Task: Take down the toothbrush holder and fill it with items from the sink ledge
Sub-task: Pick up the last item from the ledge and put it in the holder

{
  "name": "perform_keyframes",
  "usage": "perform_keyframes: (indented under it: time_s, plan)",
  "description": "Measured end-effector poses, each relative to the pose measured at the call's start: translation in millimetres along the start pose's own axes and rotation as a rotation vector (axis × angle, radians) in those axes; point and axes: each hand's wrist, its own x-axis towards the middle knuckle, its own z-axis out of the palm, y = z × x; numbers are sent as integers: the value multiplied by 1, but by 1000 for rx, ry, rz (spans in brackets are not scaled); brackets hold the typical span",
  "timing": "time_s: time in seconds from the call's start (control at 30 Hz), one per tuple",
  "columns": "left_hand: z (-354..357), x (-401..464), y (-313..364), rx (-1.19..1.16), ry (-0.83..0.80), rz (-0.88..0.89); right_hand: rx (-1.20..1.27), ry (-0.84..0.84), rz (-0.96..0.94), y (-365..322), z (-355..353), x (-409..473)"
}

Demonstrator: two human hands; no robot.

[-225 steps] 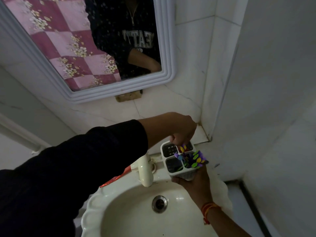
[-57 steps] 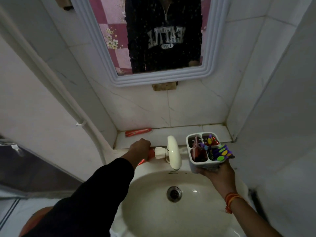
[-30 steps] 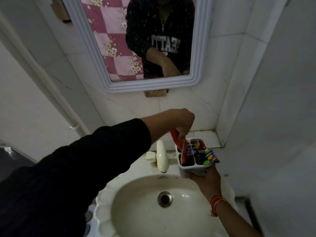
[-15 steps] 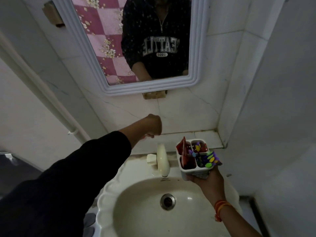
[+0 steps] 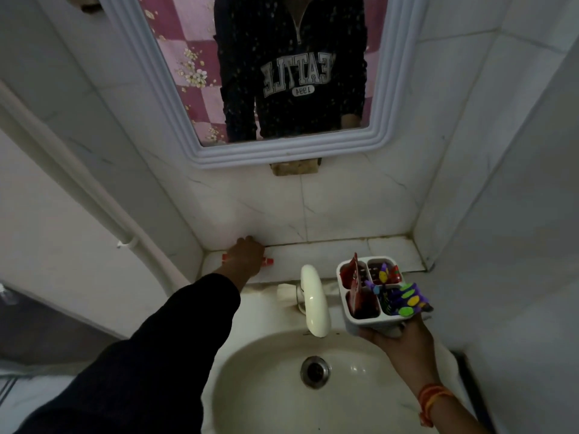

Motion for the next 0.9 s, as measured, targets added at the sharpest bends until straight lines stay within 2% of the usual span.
perform_keyframes:
  time_s: [0.17, 0.37, 0.47, 0.6, 0.77, 0.9]
  plan:
    - [-12, -16, 5, -84, 93, 58, 4, -25, -3, 0, -1, 0]
    - [-97, -49, 41, -380, -20, 285, -7, 5, -41, -1, 0, -1]
    - [-142, -71, 67, -356, -50, 416, -11, 2, -46, -3, -3, -2]
    - [-178, -90, 94, -355, -90, 444, 24, -37, -22, -7, -4, -6]
    - [-173, -107, 127, -299, -193, 462, 397, -87, 105, -15, -7, -6]
    - [-158, -115, 145, -261, -180, 479, 398, -95, 133, 1, -7, -4]
